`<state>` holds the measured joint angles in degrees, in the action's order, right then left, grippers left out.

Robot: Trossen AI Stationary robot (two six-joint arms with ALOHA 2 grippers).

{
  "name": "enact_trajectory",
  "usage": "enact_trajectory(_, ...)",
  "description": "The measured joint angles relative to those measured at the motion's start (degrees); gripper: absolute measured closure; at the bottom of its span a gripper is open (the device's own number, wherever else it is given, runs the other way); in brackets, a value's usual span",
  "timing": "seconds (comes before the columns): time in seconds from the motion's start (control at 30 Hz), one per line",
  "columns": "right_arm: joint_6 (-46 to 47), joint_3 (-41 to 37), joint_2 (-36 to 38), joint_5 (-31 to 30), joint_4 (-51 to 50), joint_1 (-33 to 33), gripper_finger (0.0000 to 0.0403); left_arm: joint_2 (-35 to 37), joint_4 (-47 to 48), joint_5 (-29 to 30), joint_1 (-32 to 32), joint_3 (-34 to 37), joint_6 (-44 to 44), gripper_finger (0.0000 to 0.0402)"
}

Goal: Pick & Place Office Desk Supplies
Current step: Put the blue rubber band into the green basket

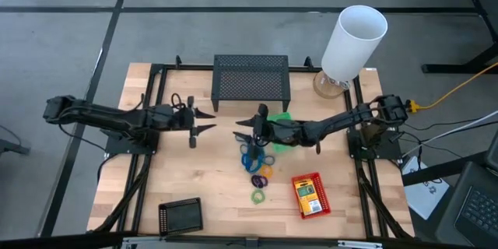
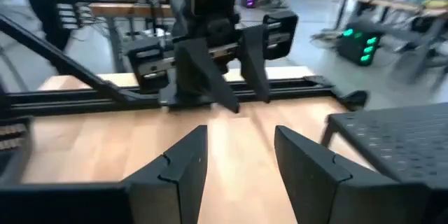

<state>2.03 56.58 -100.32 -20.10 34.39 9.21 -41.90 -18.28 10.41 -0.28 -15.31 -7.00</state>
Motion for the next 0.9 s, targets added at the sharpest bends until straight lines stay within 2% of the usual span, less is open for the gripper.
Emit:
enact_trajectory(0.13,8.4,0.0,0.0,5.8,-6.6,-3.5,0.0241,2.6,4.2,0.8,-1.7,0.0,3.1,0.0272)
enact_trajectory(0.23,11.3,0.0,-0.5,4.3,-12.6,-5.0,0.0250,3.6,6.0,3.9,-3.9,0.1,4.1,0.0272)
enact_trajectory(0.3,11.3,0.0,-0.5,3.9,-14.3,-5.2,0.0256,4.5,5.6,5.4,-5.2,0.8,1.7,0.0272)
enact_trajectory(0.63,15.1,0.1,-1.7,1.3,-17.1,-3.4,0.0268,16.8,1.8,5.1,-5.6,10.9,1.1,0.0272)
enact_trajectory(0.8,15.5,4.1,-6.0,3.5,-19.7,-4.0,0.0268,22.3,2.6,6.0,-5.6,14.1,2.7,0.0272)
enact_trajectory(0.9,15.4,9.7,-10.3,4.7,-23.9,-4.7,0.0268,23.7,4.2,6.3,-5.6,14.4,3.7,0.0272)
